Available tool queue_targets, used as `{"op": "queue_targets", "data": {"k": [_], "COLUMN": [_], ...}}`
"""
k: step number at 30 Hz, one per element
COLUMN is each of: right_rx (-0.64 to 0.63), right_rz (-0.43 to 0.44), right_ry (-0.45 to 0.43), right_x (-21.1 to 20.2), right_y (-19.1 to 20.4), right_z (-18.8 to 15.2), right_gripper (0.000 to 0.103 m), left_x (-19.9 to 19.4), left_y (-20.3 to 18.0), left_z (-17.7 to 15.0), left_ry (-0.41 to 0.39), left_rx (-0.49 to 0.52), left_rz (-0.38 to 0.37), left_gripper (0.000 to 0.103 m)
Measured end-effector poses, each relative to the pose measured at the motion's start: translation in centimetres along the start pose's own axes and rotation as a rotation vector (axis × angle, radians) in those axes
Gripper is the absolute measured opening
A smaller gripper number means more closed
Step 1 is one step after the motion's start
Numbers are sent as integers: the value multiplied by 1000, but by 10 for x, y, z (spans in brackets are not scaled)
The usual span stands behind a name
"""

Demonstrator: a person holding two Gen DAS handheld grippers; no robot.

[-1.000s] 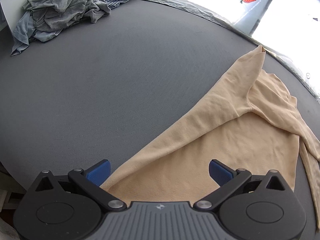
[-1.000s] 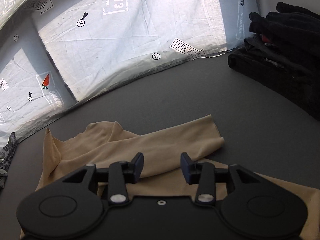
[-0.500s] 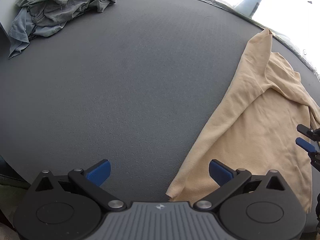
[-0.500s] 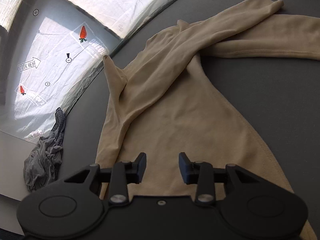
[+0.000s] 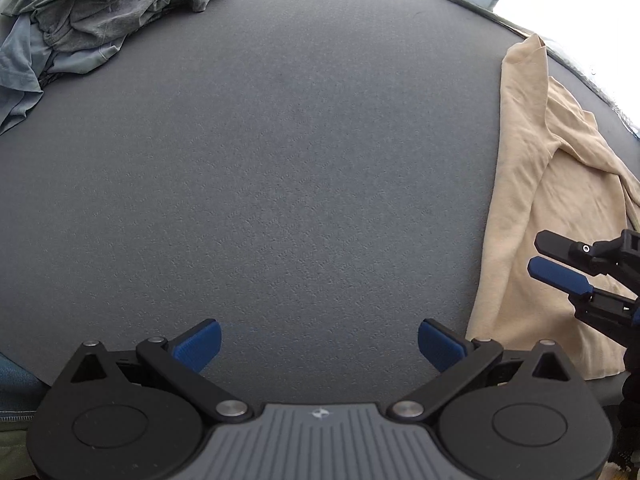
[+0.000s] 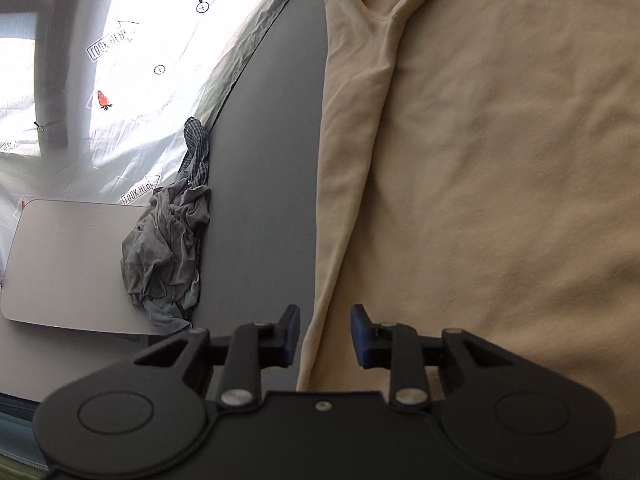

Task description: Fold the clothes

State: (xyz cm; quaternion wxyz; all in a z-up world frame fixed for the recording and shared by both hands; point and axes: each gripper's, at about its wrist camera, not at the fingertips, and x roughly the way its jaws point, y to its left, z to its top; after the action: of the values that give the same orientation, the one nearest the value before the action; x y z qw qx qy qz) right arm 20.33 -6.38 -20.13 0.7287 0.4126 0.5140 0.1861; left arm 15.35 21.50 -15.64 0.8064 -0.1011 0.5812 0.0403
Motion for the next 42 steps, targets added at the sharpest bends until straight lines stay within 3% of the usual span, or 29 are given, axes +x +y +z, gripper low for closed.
{"op": "queue_targets", "data": {"k": [7, 9, 11, 13, 19, 30, 37, 42], "right_rx": [-18, -17, -17, -12, -71, -75, -152, -261], "right_rz": [-21, -25, -30, -12, -7, -52, -171, -271], "right_ry": [43, 51, 53, 47, 34, -16, -17, 46], "right_x": [19, 25, 27, 26, 9, -54, -77, -66], "right_y": [9, 8, 7, 4, 3, -31, -47, -51], "right_z": [-13, -14, -14, -14, -7, 20, 33, 34], "right_gripper": [28, 20, 6, 3, 3, 2, 2, 3], "left_x": [3, 3, 4, 3, 6, 13, 22, 28], "left_y": [11, 13, 16, 18, 6, -71, -115, -129], "left_z": [0, 0, 0, 0, 3, -8, -21, -27], "left_ry": [13, 14, 13, 11, 9, 17, 39, 66], "left_rx": [49, 49, 42, 30, 12, 110, 170, 180], "left_rz": [-14, -15, -15, -15, -37, -85, -91, -72], "left_gripper": [103, 103, 103, 103, 103, 103, 103, 103]}}
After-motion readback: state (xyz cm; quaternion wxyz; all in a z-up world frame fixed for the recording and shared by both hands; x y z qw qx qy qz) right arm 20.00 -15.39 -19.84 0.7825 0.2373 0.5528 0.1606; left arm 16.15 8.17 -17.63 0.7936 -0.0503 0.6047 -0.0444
